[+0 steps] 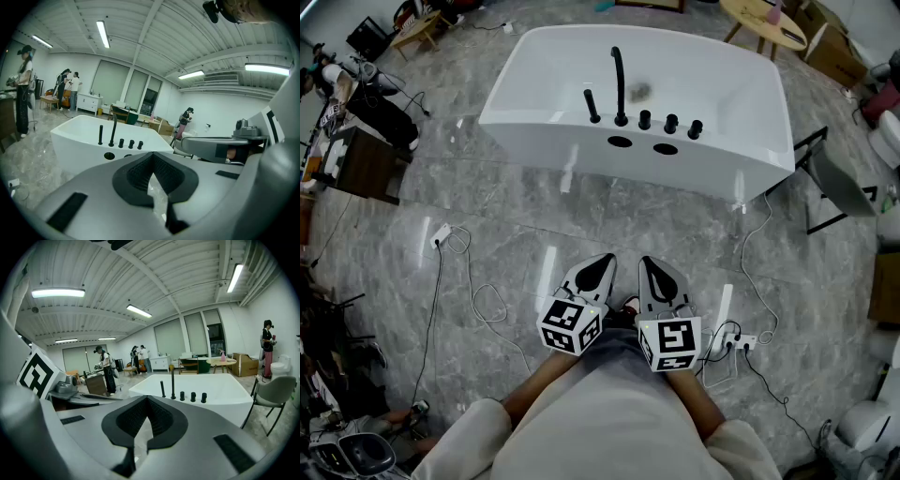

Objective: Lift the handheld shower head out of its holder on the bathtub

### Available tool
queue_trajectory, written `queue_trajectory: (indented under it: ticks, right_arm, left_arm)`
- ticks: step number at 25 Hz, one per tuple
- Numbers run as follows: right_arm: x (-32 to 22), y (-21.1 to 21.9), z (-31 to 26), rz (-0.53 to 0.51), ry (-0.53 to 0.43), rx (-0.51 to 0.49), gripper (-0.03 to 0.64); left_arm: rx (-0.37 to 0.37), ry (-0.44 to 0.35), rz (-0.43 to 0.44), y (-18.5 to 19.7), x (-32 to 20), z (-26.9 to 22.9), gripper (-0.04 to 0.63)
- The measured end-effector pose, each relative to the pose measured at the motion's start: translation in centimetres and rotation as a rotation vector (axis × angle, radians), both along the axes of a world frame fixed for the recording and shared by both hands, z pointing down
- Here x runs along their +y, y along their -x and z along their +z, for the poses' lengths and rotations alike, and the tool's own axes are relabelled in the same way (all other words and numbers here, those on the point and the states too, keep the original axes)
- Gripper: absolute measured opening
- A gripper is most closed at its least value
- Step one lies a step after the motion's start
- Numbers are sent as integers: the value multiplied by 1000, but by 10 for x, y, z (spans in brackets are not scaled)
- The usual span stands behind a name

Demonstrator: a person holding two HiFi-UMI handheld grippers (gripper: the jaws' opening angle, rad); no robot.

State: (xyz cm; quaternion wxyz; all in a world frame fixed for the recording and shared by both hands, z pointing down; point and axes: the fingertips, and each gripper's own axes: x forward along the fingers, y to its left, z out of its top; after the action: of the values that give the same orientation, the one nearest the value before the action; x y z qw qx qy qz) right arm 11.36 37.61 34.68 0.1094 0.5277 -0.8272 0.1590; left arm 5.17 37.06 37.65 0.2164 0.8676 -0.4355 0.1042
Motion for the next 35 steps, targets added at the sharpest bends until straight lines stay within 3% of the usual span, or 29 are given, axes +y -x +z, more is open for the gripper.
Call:
queue_trajectory:
  ticks: [10,16,24,35]
  right_arm:
    - [-6,-7,-2,-6,-6,-8,14]
    - [-10,2,-1,-10,2,-54,14]
    - [-38,36,2,-52,28,-37,14]
    - [-92,112,1,-90,28,41,14]
  left_arm:
    - [-28,-23,16,-9,-3,-4,5]
    - [-12,-43,-20,2,-9,-6,6]
    - [22,-7,-84,42,-36,-3,6]
    - [90,-44,-36,96,-95,-22,6]
